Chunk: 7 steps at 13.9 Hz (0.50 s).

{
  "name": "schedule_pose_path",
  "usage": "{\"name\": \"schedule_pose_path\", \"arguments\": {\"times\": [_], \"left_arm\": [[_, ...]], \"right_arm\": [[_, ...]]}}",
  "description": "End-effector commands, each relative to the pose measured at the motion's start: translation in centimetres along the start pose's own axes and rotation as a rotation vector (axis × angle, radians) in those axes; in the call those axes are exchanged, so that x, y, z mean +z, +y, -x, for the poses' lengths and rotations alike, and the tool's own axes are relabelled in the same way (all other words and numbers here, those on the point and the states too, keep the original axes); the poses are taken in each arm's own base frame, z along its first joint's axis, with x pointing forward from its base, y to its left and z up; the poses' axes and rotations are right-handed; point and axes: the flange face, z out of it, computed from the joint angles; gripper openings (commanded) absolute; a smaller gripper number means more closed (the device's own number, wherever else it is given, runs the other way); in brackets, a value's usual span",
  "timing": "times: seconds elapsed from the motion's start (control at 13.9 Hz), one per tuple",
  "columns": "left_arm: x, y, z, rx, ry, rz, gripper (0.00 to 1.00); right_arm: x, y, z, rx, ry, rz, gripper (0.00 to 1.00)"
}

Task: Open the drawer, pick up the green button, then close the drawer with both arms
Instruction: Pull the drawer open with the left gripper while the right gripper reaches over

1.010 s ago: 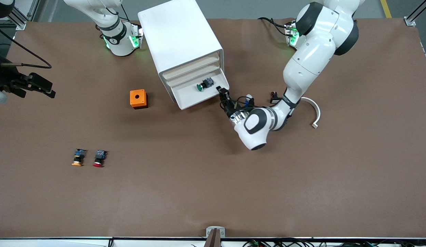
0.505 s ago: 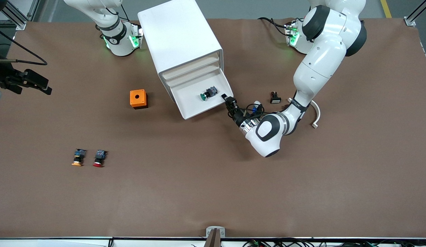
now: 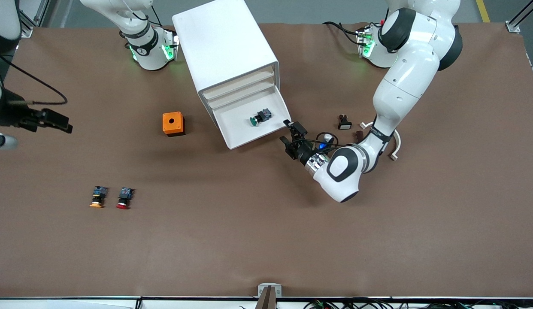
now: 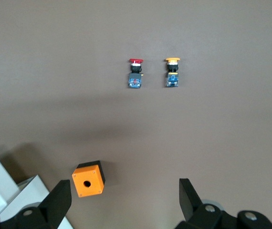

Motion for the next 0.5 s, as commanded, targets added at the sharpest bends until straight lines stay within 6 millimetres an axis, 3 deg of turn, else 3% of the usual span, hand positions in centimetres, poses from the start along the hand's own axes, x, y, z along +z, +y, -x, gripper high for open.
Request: {"name": "schedule_pose_path", "arguments": {"times": [0.0,0.07,0.43], "left_arm": [[-2.9,-1.9,2.4,0.242,0.007,0.065,0.99],[-4.4,-2.1,2.3,0.314,0.014,0.096,0.99],[-10.7,-5.1,2.1,0.721,0.133,0.231,0.99]], "right_arm": [[1.6,0.4,-1.9,-0.005,-0.002,0.015,1.0],[2.8,0.1,-2.4,-0.01,-0.02,0.017,1.0],[3.3,-2.8,-2.2,0.007,-0.032,-0.004,1.0]]}}
